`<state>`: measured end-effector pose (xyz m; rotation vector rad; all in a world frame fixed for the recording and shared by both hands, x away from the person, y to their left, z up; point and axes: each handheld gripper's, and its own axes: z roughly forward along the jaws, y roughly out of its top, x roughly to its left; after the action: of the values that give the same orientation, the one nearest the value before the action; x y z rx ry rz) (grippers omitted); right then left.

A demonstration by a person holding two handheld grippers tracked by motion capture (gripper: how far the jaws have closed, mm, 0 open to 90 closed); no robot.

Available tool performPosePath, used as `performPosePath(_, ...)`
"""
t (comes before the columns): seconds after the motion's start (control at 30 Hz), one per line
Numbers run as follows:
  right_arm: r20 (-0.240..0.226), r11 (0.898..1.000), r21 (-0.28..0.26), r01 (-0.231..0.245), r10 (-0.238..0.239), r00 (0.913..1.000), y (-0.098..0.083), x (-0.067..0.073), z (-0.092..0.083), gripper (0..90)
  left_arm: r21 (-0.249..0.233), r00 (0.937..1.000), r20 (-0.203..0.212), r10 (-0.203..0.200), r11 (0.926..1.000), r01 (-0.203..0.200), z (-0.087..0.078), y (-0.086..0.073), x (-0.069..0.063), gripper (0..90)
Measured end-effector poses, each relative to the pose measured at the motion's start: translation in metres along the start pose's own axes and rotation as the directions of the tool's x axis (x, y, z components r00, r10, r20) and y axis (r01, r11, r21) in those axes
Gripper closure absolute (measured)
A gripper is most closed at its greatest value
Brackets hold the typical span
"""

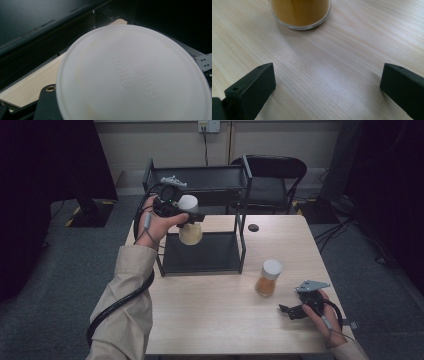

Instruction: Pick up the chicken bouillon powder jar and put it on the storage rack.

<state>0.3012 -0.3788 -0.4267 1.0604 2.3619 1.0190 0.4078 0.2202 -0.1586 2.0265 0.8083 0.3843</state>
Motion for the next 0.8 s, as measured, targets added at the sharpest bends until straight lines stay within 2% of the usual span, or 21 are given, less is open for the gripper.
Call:
performPosePath(0.07,0.000,1.000,0.000,0.000,0.000,1.0000,0.000,0.000,0.000,0.0,-0.001,1.0000,0.004,-0.008,1.0000,0.008,-0.002,0.004,0.002,35.0)
performPosePath(0.47,0.000,1.000,0.000,0.000,0.000,1.0000,0.000,0.000,0.000,0.0,-0.004,1.0000,-0.004,0.005,1.0000,-0.005,-0.020,0.034,0.004,35.0)
performPosePath(0.8,0.000,1.000,0.000,0.000,0.000,1.0000,0.000,0.000,0.000,0.0,-0.011,1.0000,-0.001,-0.009,0.9999,0.009,-0.033,0.052,0.014,35.0)
